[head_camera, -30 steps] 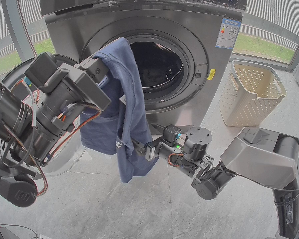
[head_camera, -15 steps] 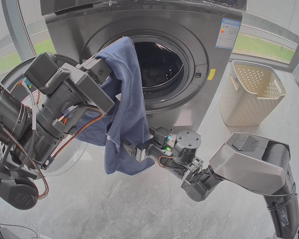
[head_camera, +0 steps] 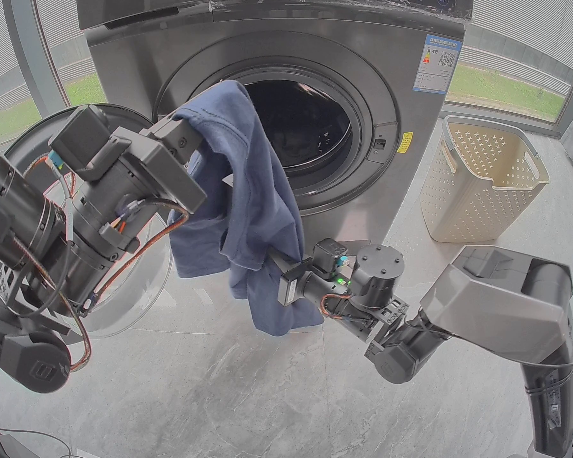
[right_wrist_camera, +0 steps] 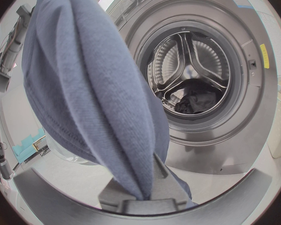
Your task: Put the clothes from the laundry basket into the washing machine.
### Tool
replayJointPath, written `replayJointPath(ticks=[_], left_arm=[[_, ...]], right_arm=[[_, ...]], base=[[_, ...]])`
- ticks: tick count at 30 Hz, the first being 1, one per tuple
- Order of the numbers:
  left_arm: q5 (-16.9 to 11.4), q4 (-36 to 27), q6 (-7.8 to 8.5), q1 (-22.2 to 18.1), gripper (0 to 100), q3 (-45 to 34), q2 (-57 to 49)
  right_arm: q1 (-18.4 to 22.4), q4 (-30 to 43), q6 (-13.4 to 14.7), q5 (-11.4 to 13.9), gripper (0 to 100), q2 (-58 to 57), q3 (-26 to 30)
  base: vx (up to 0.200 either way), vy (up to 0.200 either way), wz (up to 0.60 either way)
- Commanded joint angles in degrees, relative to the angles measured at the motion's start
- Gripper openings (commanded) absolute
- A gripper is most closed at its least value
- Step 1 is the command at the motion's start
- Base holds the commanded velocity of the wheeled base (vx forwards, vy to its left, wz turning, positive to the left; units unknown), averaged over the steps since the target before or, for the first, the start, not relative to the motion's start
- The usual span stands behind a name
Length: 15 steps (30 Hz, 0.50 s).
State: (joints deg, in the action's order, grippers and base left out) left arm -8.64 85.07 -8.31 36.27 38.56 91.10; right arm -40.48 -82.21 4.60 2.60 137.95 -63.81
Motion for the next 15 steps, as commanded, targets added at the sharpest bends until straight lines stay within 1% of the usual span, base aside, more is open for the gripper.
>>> replayJointPath(ticks=[1, 2, 4, 6, 7, 8, 9, 12, 13, 14, 15], left_arm=[[-0.1, -0.5, 0.05, -4.2, 0, -2.3, 1.3], [0.0, -0.5, 0.23, -5.7, 0, -3.6, 1.9], [-0.2, -0.5, 0.32, -6.7, 0, -5.2, 2.3], [-1.3, -0.6, 0.67, -7.5, 0, -7.5, 3.0], [-1.4, -0.5, 0.67, -7.6, 0, -7.7, 3.1], [-2.2, -0.5, 0.84, -8.0, 0, -9.4, 4.0], [-2.9, -0.3, 1.37, -8.0, 0, -11.2, 5.2], [-3.4, 0.5, 2.78, -8.0, 0, -13.9, 8.8], [-3.3, 0.6, 2.86, -8.0, 0, -14.0, 9.1], [-3.3, 1.1, 3.83, -8.3, 0, -14.7, 11.7], [-3.4, 1.7, 4.27, -8.7, 0, -14.9, 13.0]], right_arm=[[1.7, -0.2, 0.2, -0.4, 0, -8.1, 6.2], [2.4, -0.1, 0.2, -0.4, 0, -10.4, 8.2], [3.4, 0.0, 0.2, -0.4, 0, -12.9, 9.8], [4.4, 0.2, 0.3, -0.4, 0, -14.6, 10.3], [4.4, 0.2, 0.3, -0.4, 0, -14.7, 10.3], [4.9, 0.3, 0.3, -0.4, 0, -15.6, 10.2], [5.1, 0.4, 0.4, -0.4, 0, -16.6, 10.1], [5.0, 0.5, 0.6, -0.5, 0, -17.5, 9.9], [5.0, 0.5, 0.6, -0.5, 0, -17.5, 9.9], [4.5, 0.6, 0.7, -0.8, 0, -17.9, 9.8], [4.4, 0.6, 0.8, -1.2, 0, -18.0, 9.8]], base=[[0.000, 0.000, 0.00], [0.000, 0.000, 0.00], [0.000, 0.000, 0.00], [0.000, 0.000, 0.00], [0.000, 0.000, 0.00], [0.000, 0.000, 0.00], [0.000, 0.000, 0.00], [0.000, 0.000, 0.00], [0.000, 0.000, 0.00], [0.000, 0.000, 0.00], [0.000, 0.000, 0.00]])
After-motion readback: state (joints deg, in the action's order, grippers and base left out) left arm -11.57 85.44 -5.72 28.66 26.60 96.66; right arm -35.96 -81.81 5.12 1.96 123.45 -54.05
